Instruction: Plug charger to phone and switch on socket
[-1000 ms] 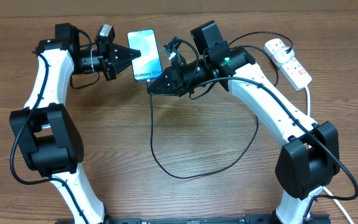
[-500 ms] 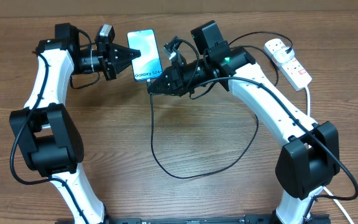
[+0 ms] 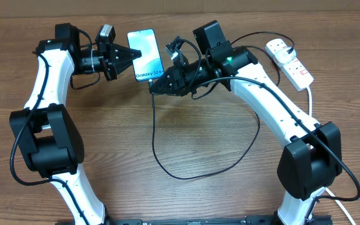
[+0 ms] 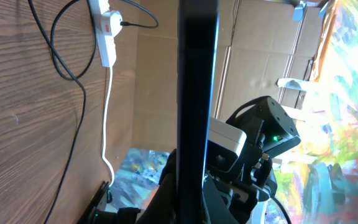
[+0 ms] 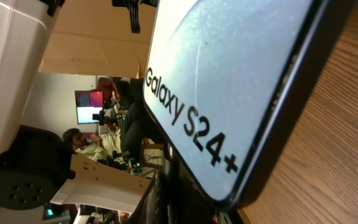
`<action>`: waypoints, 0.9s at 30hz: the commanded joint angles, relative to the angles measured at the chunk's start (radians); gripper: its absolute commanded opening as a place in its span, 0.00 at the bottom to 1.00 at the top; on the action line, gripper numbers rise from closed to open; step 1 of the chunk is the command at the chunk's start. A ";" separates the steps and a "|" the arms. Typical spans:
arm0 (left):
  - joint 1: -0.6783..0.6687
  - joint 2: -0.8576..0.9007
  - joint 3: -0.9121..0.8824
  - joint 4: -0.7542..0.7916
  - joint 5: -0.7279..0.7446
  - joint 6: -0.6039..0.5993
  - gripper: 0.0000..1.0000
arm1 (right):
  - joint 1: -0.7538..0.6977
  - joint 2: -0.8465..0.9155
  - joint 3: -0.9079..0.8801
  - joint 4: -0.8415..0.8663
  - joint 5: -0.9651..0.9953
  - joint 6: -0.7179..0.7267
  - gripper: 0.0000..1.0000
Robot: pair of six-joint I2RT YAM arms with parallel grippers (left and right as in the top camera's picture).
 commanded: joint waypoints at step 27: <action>-0.001 -0.034 0.023 0.012 0.056 -0.006 0.04 | -0.042 0.000 -0.010 0.008 0.024 0.001 0.04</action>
